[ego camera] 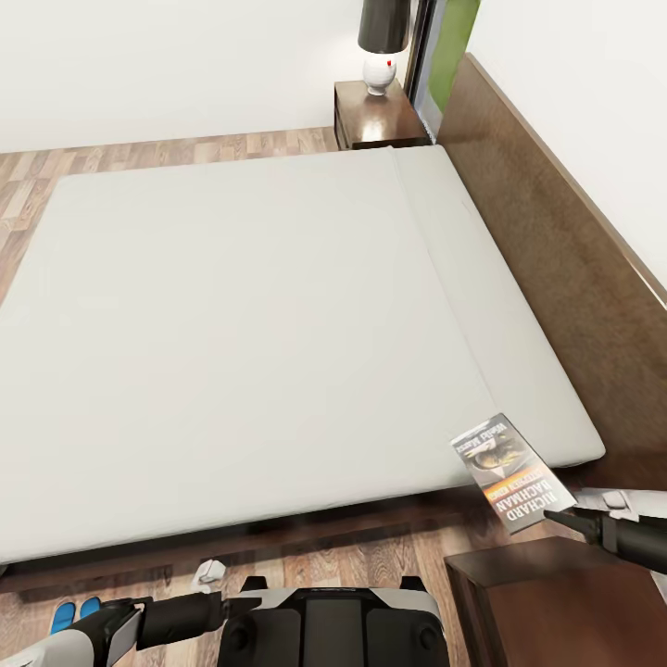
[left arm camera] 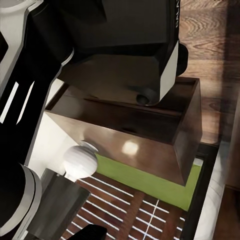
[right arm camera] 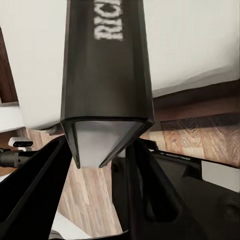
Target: In the bedroom, move the book from the bed onto either nightstand, and place the two sandals side by side next to the bed.
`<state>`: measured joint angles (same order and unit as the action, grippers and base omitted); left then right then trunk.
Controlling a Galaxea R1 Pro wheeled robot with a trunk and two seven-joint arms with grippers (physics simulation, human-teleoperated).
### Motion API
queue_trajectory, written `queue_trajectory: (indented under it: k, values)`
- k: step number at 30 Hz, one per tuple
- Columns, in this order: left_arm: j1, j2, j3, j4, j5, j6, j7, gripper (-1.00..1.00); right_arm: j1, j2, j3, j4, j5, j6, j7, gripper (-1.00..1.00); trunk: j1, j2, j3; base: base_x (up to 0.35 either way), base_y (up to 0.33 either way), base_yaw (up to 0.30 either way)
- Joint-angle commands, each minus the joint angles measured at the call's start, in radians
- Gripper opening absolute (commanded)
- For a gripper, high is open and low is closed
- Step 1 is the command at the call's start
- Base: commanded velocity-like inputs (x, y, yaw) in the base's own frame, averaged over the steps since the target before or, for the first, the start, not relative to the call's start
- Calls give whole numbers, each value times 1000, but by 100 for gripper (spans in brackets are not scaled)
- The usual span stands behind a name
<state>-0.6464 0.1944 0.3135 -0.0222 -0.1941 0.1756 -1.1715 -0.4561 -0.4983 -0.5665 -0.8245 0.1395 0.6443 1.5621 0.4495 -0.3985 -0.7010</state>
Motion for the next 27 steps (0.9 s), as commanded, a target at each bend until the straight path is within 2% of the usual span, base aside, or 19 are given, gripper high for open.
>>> queue_trajectory:
  k: [1,7,17,27]
  values:
    - [0,0,9,-1,-8,10,-4,100,-1,1,-8,-1,11,10,9,-100,1,-2,-1,0,0,0]
    - [0,-1,9,0,-8,10,-4,100,-1,2,-11,0,15,9,9,-100,1,-2,-1,0,0,0]
    - [4,5,9,-2,-5,10,0,100,-1,38,-10,2,15,11,9,-100,1,-2,-1,0,0,0]
    - [11,5,9,-2,-5,10,0,100,-1,31,-10,2,16,11,9,-100,1,-2,-1,0,0,0]
